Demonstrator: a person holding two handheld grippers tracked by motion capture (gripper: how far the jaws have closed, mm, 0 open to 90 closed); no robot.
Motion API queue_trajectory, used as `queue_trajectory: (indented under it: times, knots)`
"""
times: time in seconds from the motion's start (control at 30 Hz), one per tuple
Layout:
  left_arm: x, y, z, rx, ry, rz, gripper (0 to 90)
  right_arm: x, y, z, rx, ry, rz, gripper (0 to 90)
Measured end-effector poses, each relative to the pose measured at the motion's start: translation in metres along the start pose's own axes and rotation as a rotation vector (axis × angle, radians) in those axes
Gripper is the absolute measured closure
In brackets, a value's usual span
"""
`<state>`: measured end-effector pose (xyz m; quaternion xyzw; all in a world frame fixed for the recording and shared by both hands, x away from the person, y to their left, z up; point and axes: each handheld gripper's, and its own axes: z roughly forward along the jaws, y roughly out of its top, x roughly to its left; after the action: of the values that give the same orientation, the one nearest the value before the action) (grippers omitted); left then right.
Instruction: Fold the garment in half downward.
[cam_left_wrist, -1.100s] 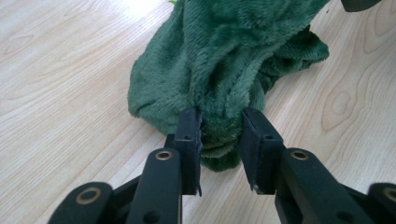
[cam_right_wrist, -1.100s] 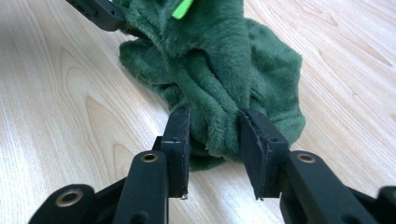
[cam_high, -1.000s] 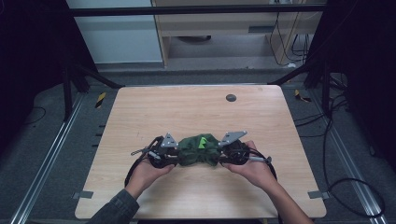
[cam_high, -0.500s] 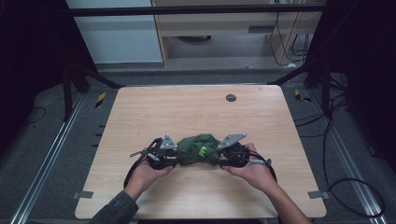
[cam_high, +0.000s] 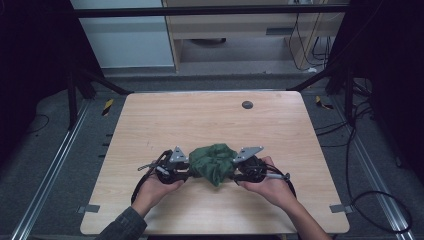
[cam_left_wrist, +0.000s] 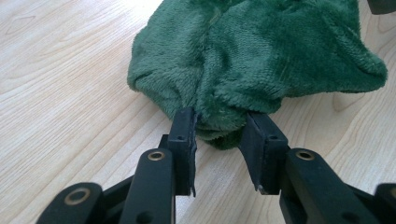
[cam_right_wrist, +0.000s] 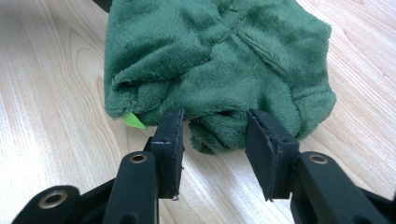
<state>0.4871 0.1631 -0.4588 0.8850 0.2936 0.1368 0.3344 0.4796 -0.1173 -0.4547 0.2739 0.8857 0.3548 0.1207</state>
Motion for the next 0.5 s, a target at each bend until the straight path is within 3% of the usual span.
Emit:
queue_trajectory:
  times: [0.5]
  knots:
    - [0.0017, -0.0015, -0.0039, -0.005, 0.005, -0.003, 65.1, 0.0021, -0.0003, -0.0007, 0.0, 0.004, 0.001, 54.2]
